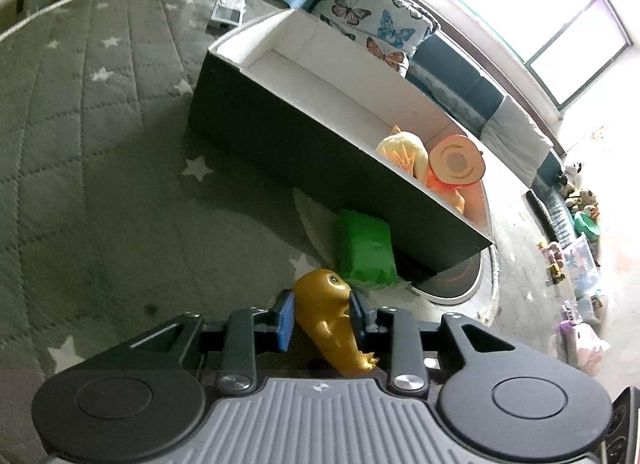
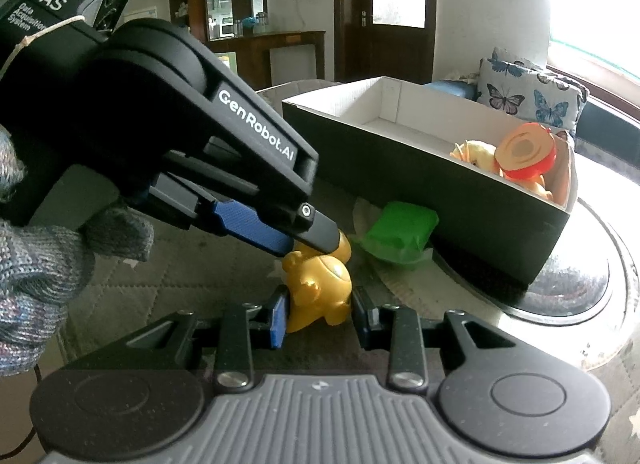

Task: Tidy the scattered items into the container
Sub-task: 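Lift the yellow duck with the left gripper and carry it over the box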

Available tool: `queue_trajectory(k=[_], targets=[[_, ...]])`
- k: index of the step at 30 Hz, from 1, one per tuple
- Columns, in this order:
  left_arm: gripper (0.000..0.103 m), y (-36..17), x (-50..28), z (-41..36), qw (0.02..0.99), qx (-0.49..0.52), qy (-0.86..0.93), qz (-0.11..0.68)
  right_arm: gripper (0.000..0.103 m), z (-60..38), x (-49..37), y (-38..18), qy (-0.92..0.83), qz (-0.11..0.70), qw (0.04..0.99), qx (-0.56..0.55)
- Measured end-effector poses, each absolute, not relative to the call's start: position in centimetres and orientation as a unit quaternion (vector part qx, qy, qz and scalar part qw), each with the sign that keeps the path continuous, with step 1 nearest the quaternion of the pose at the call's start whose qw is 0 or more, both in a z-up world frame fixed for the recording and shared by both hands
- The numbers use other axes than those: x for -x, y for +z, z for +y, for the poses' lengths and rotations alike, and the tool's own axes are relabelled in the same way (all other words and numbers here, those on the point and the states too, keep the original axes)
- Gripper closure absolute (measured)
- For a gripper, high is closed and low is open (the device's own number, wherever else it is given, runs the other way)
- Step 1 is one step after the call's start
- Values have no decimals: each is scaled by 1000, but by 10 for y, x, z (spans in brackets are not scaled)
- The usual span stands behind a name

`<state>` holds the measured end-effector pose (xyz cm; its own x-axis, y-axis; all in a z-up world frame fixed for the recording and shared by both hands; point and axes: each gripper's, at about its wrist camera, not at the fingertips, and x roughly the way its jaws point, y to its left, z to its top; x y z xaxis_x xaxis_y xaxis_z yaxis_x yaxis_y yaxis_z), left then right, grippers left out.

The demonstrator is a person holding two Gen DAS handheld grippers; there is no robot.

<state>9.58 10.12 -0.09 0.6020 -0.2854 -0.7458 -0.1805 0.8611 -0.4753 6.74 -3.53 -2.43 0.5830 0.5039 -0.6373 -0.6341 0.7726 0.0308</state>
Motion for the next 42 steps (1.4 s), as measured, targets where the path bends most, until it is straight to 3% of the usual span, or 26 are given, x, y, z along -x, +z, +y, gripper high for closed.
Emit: queue_trajectory(k=[8,16,24,32,42], targets=[[64,-4,-101,100,850,265,-31,454,70,-32,-70,-20,326,314,886,103],[66,-4,-99,101,850,268,-28,453,70,-29,-66,-17,332,309,884,110],[66,38,-102,100,875,251,-34,413,70,-31,-72,17,338,260,897,118],[66,72,-147,100,892,244,-45,378,70,-31,-109,50,323,219,912,129],[66,62,-216,104,886,245,-39,392,70,-19,-163,46,313,243,911,120]])
